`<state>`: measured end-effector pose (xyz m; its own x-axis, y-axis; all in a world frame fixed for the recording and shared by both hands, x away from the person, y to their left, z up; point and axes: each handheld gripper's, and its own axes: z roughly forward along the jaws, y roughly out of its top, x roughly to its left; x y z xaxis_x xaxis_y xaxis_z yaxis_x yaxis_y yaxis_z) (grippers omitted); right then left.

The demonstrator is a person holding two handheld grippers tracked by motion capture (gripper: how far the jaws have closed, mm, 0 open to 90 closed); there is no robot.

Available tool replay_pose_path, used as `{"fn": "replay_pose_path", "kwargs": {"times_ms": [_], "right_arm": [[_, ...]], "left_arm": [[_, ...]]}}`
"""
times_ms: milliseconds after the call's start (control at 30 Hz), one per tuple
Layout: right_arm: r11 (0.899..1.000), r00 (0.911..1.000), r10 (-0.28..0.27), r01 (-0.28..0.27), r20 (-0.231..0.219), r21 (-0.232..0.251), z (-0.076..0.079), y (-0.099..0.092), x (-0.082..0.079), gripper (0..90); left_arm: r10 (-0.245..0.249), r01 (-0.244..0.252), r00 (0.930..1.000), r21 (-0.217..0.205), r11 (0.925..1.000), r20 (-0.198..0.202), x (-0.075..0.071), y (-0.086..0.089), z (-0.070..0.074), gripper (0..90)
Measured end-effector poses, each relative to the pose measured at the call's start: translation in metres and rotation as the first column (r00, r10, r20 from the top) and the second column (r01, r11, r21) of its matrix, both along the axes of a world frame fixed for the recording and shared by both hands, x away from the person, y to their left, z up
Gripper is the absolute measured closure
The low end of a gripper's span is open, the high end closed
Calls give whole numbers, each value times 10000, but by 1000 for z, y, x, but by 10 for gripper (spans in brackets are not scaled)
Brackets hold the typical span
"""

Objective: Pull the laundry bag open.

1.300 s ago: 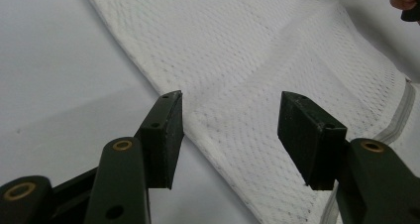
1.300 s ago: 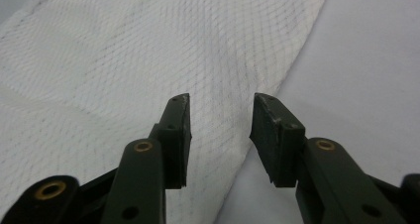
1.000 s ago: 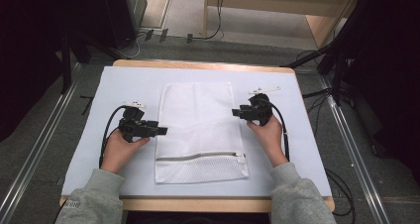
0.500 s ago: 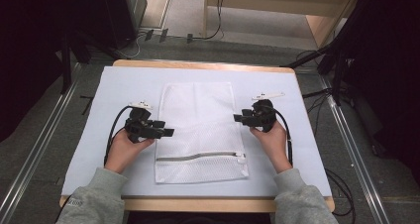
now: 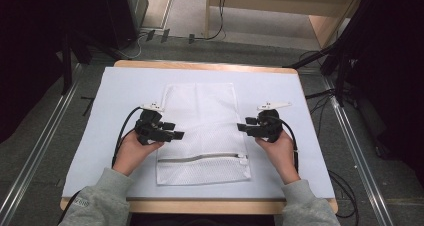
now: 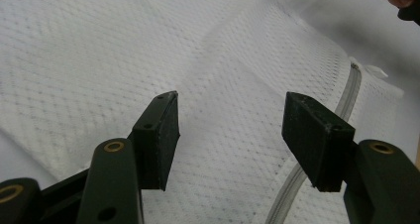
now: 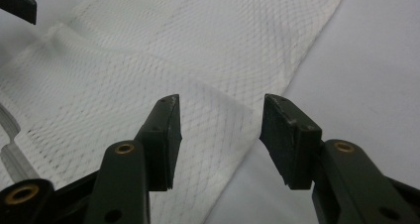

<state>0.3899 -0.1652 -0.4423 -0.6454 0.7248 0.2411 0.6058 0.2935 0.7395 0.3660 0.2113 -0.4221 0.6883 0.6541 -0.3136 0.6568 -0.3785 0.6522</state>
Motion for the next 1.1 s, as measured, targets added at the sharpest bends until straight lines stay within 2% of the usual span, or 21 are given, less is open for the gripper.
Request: {"fn": "replay_pose_path", "kwargs": {"times_ms": [200,400,533,667,700,833,1033,1100], "right_arm": [[10000,9999,47,-48,-152,-17,0,-2,-10,516],[9999,9998,159,-159,-141,14,0,-2,-22,520],[9999,9998,133,-131,-174,80,-3,-2,-32,546],[10000,9998,95,-95,-165,14,-3,-2,-39,562],[10000,9999,82,-82,-133,23,-3,-2,-41,562],[10000,9996,31,-31,-295,-17,-4,-3,-46,581],[10000,9988,24,-23,-489,21,-7,-6,-49,660],[10000,9976,18,-16,-693,27,-9,-5,-49,708]], "left_arm": [[-126,126,9999,-181,9998,-14,-1,-7,1,402],[-311,310,9995,-152,9994,-28,-1,-16,1,403],[-486,477,9985,-370,9982,-236,-1,-22,-1,403],[-616,611,9978,-242,9978,-232,-2,-28,-2,407],[-598,589,9978,-317,9978,-277,-2,-30,-2,408],[-726,718,9969,-269,9971,-290,-3,-36,-4,411],[-946,935,9949,-314,9951,-345,-3,-45,-6,427],[-1049,1038,9938,-292,9942,-370,-4,-49,-7,444]]}}
